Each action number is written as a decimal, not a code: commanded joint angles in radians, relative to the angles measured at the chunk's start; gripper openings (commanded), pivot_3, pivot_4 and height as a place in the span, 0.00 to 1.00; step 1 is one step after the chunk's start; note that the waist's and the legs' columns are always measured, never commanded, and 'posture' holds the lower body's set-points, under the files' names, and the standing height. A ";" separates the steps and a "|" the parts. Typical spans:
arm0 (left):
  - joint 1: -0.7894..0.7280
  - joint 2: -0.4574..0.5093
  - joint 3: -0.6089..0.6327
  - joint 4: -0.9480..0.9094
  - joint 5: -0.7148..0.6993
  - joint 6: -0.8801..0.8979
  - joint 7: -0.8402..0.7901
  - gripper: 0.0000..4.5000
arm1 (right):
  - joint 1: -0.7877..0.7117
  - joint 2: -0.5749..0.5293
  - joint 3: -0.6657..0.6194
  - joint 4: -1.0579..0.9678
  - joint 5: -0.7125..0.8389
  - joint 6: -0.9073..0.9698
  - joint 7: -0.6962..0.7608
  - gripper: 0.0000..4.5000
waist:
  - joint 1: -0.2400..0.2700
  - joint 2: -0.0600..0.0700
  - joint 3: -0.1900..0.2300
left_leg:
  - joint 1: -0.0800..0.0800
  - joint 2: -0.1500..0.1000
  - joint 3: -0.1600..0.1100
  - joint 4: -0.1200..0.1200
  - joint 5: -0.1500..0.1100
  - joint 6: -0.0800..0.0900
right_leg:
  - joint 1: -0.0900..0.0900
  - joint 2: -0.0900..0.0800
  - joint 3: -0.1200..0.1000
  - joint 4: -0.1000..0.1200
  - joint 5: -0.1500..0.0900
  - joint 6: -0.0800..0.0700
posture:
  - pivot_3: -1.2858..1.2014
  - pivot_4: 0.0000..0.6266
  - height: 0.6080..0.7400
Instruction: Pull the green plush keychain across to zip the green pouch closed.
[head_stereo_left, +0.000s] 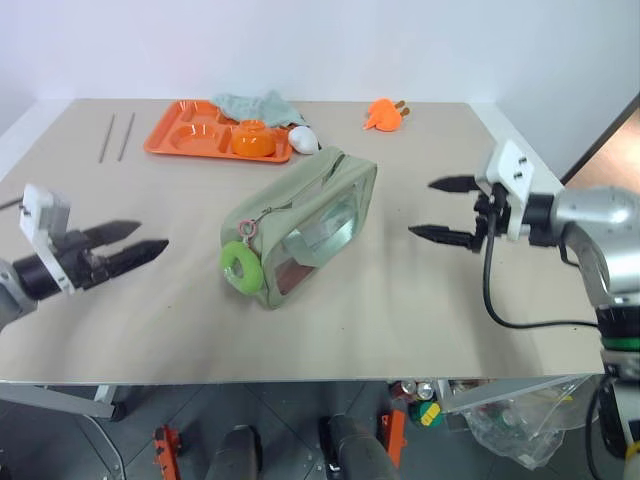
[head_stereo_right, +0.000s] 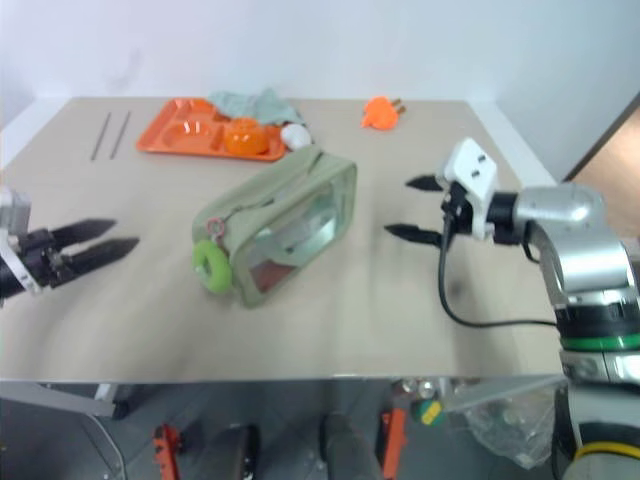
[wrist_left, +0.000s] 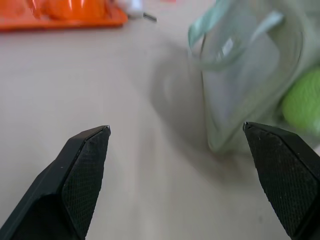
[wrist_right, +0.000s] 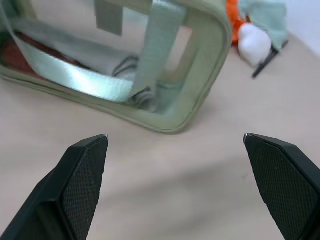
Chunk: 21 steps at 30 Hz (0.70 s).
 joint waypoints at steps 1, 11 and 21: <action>-0.108 0.042 -0.002 -0.088 -0.088 0.033 -0.036 0.99 | -0.185 0.042 0.059 0.011 -0.019 -0.089 0.117 1.00 | -0.002 0.000 0.000 | 0.000 0.001 0.000 -0.001 0.000 0.000 | 0.000 0.000 0.000 0.000 0.002 0.003 | 0.52 0.24 1.00; -0.201 0.075 -0.041 -0.197 -0.176 0.104 -0.061 0.99 | -0.364 0.189 0.212 0.183 -0.117 -0.280 0.308 1.00 | 0.000 0.000 0.000 | 0.000 0.002 -0.001 -0.001 -0.002 -0.002 | 0.000 0.001 -0.001 0.000 0.000 0.004 | 0.52 0.24 1.00; -0.201 0.078 -0.062 -0.261 -0.209 0.118 -0.057 0.99 | -0.527 0.319 0.288 0.518 -0.271 -0.529 0.356 1.00 | 0.000 0.000 0.000 | 0.000 0.003 -0.001 0.000 -0.002 -0.003 | 0.000 0.002 -0.001 0.002 0.000 0.002 | 0.52 0.24 1.00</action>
